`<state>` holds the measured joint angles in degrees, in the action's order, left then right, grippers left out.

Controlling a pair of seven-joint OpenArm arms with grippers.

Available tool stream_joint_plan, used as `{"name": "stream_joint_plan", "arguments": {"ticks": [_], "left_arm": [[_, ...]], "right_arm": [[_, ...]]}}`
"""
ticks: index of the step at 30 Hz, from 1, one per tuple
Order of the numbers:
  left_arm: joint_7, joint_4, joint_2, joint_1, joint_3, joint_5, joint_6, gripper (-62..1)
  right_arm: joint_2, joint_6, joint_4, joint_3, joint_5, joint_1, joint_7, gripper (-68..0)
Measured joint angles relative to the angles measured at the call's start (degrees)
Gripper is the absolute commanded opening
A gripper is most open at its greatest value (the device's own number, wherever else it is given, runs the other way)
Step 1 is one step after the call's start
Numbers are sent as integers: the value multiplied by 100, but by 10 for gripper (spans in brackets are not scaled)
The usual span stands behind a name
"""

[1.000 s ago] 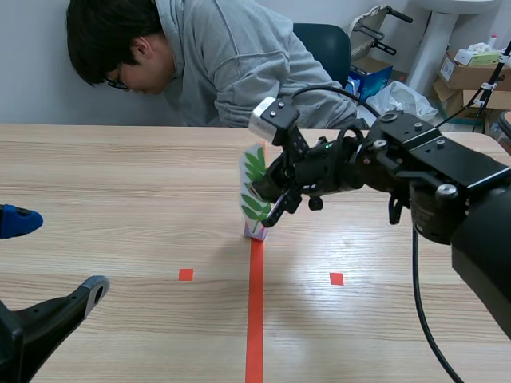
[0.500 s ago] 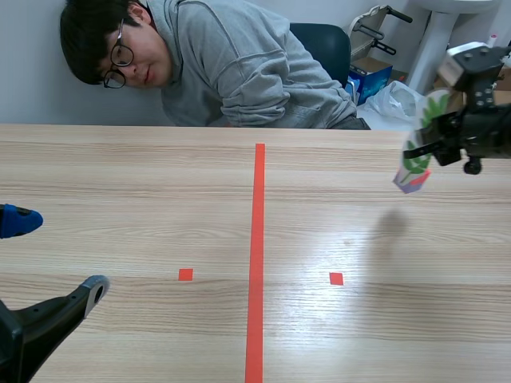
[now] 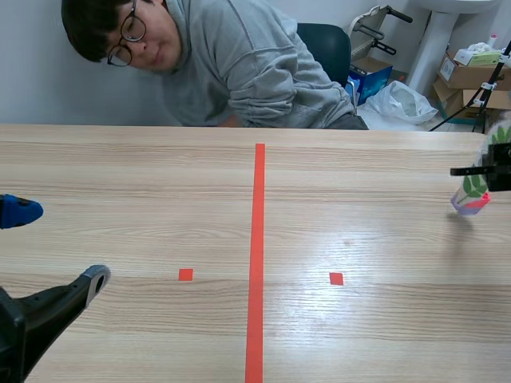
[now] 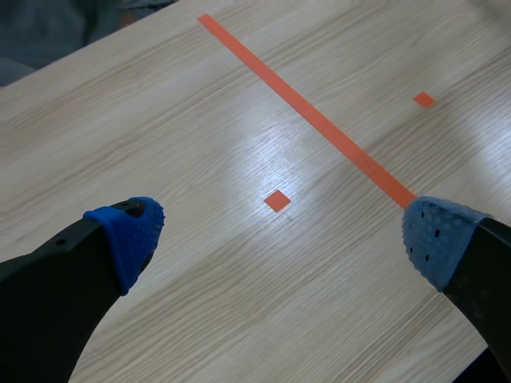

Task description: Do the leaf sorting experiment

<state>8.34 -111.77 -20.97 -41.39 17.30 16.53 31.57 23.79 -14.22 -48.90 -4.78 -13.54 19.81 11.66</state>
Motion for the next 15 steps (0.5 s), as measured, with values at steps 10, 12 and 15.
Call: {"name": "stream_joint_plan", "arguments": {"ticks": [10,12,15], "left_arm": [[2,0,2,31,0,0,0,14],[2,0,2,31,0,0,0,14],[2,0,2,31,0,0,0,14]], "right_arm": [[-28,136,356,2,175,-2,-203,-648],[-28,136,356,2,175,-2,-203,-599],[-28,136,356,2,184,-15,-199,-511]]}}
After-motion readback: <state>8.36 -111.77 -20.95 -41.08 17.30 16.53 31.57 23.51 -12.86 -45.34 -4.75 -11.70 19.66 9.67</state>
